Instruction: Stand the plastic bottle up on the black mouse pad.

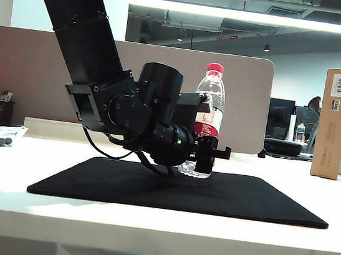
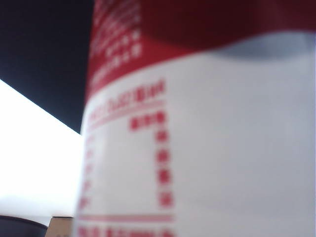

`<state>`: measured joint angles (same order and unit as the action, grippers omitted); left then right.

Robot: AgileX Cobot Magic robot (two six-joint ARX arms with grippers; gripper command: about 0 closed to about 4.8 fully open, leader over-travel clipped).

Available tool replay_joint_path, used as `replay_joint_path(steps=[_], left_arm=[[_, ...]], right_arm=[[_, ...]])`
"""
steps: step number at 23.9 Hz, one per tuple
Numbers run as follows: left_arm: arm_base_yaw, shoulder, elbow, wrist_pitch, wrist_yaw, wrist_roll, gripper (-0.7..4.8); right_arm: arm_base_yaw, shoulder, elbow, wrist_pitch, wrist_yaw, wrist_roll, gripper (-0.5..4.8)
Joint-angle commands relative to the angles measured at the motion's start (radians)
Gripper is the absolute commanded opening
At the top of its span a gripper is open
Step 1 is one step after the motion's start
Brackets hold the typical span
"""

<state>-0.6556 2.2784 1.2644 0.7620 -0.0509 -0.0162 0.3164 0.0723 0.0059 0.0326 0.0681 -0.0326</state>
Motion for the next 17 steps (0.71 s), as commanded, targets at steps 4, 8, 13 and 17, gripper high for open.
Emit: replay_joint_path(steps=[4, 8, 13, 17], left_arm=[[-0.005, 0.021, -0.016, -0.148, 0.028, 0.0, 4.74], [-0.005, 0.021, -0.016, -0.151, 0.028, 0.0, 4.79], [-0.005, 0.015, -0.016, -0.137, 0.029, -0.039, 4.79], [-0.005, 0.014, -0.016, -0.123, 0.029, -0.047, 4.79]], right_arm=[[0.001, 0.001, -0.004, 0.016, 0.001, -0.002, -0.05], [0.001, 0.001, -0.004, 0.016, 0.001, -0.002, -0.05], [0.001, 0.001, -0.004, 0.016, 0.001, -0.002, -0.05], [0.001, 0.001, -0.004, 0.016, 0.001, -0.002, -0.05]])
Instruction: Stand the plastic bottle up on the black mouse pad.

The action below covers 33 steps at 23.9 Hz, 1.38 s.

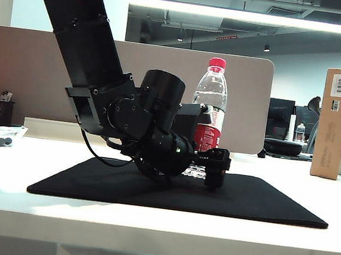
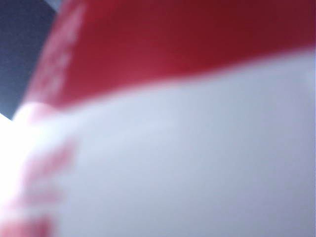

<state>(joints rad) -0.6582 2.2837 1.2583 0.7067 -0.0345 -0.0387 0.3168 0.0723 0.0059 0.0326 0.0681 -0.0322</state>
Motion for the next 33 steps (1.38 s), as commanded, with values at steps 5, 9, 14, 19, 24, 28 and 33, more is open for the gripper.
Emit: replay_joint_path(steps=[5, 9, 14, 19, 24, 28, 33], left_arm=[[0.011, -0.03, -0.015, -0.062, 0.016, -0.013, 4.79], [0.031, -0.053, -0.022, -0.069, 0.068, 0.004, 4.79], [0.037, -0.079, -0.084, -0.056, 0.086, 0.002, 4.79], [0.037, -0.111, -0.117, 0.06, 0.125, -0.029, 4.79], [0.043, -0.171, -0.117, 0.078, 0.126, -0.014, 4.79], [0.043, -0.198, -0.117, 0.109, 0.125, -0.013, 4.79], [0.056, -0.277, -0.117, 0.15, 0.128, 0.032, 4.79]], right_arm=[[0.0, 0.001, -0.004, 0.015, 0.001, -0.002, -0.05], [0.0, 0.001, -0.004, 0.016, 0.001, -0.002, -0.05], [0.0, 0.001, -0.004, 0.015, 0.001, -0.002, -0.05], [0.0, 0.003, -0.004, 0.016, 0.001, -0.002, -0.05], [0.0, 0.003, -0.004, 0.016, 0.001, -0.002, -0.05], [0.0, 0.003, -0.004, 0.016, 0.002, -0.002, -0.05], [0.0, 0.003, -0.004, 0.016, 0.001, -0.002, -0.05]])
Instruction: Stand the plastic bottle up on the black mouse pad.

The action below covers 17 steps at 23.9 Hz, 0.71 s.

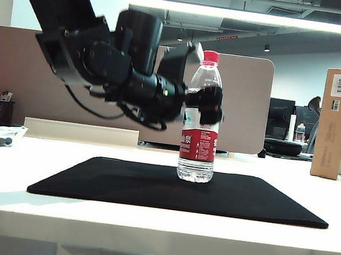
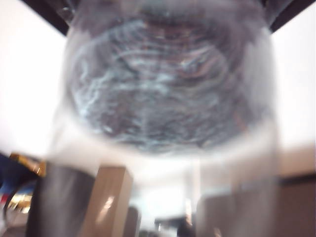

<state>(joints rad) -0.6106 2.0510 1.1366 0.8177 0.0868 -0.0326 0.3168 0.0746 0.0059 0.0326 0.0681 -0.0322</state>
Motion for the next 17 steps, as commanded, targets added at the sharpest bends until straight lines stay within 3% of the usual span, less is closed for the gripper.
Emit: replay_joint_path(steps=[1, 7, 17], left_arm=[[0.009, -0.057, 0.005, 0.037, 0.008, 0.032, 4.79], [0.014, -0.161, 0.005, 0.033, 0.088, 0.048, 4.79], [0.021, -0.391, 0.005, 0.023, 0.122, 0.161, 4.79]], right_arm=[[0.0, 0.001, -0.004, 0.016, 0.001, -0.002, -0.05], [0.002, 0.001, -0.004, 0.016, 0.001, -0.002, -0.05], [0.022, 0.003, -0.004, 0.016, 0.01, -0.002, -0.05]])
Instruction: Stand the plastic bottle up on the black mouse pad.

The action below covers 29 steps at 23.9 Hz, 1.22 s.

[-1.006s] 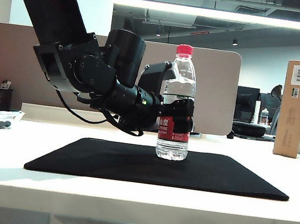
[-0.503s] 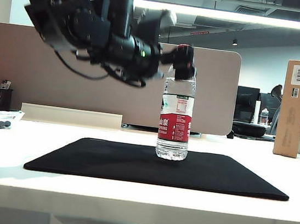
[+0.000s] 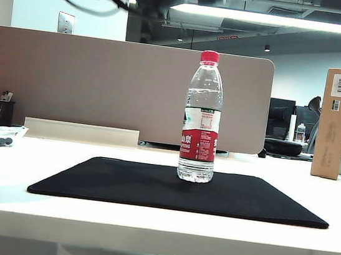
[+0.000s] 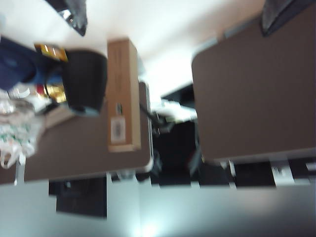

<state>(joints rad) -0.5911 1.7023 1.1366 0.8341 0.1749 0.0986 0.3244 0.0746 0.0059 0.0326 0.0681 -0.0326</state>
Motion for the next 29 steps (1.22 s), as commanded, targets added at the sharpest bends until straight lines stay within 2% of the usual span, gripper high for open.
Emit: replay_joint_path(steps=[1, 3, 4, 5, 6, 7, 8, 13, 15, 16, 18, 21, 23, 26, 29], left_arm=[[0.003, -0.056, 0.005, 0.002, 0.045, 0.035, 4.79], [0.011, -0.127, 0.005, -0.055, 0.073, 0.048, 4.79], [0.013, -0.158, 0.005, -0.094, 0.073, 0.048, 4.42], [0.018, -0.215, 0.005, -0.176, 0.074, 0.048, 1.65], [0.018, -0.253, 0.005, -0.236, 0.073, 0.049, -0.32], [0.018, -0.285, 0.005, -0.278, 0.074, 0.051, 0.19], [0.018, -0.358, 0.005, -0.372, 0.076, 0.051, -0.05], [-0.003, -0.591, 0.005, -0.662, 0.049, 0.053, -0.05], [-0.048, -0.703, 0.005, -0.826, -0.086, 0.085, -0.05], [-0.075, -0.768, 0.005, -0.925, -0.195, 0.097, -0.05], [-0.129, -0.846, 0.003, -1.048, -0.251, 0.097, -0.05], [-0.188, -0.905, -0.023, -1.073, -0.263, 0.106, -0.05], [-0.222, -0.943, -0.051, -1.073, -0.3, 0.143, -0.05], [-0.231, -0.998, -0.095, -1.07, -0.346, 0.161, -0.05], [-0.231, -1.037, -0.126, -1.074, -0.348, 0.156, -0.05]], right_arm=[[0.026, 0.005, -0.004, 0.016, 0.01, -0.002, -0.05], [0.082, 0.011, -0.004, 0.014, 0.009, -0.002, -0.05], [0.107, 0.012, -0.004, 0.015, 0.008, -0.002, -0.05], [0.149, 0.012, -0.004, 0.015, 0.008, -0.002, -0.05], [0.165, 0.012, -0.004, 0.014, 0.007, -0.002, -0.05], [0.178, 0.012, -0.004, 0.015, 0.007, -0.002, -0.05], [0.198, 0.012, -0.004, 0.015, 0.008, -0.002, -0.05], [0.209, 0.006, -0.004, 0.014, 0.008, -0.002, -0.05], [0.209, -0.013, -0.004, 0.013, 0.008, -0.002, -0.05], [0.209, -0.03, -0.004, 0.01, 0.008, -0.002, -0.05], [0.209, -0.074, -0.004, 0.0, 0.008, -0.002, -0.05], [0.209, -0.075, -0.004, 0.007, 0.008, -0.002, -0.05], [0.209, -0.077, -0.004, -0.003, 0.008, -0.002, -0.05], [0.209, -0.077, -0.004, -0.007, 0.008, -0.002, -0.05], [0.209, -0.077, -0.004, -0.007, 0.008, -0.002, -0.05]])
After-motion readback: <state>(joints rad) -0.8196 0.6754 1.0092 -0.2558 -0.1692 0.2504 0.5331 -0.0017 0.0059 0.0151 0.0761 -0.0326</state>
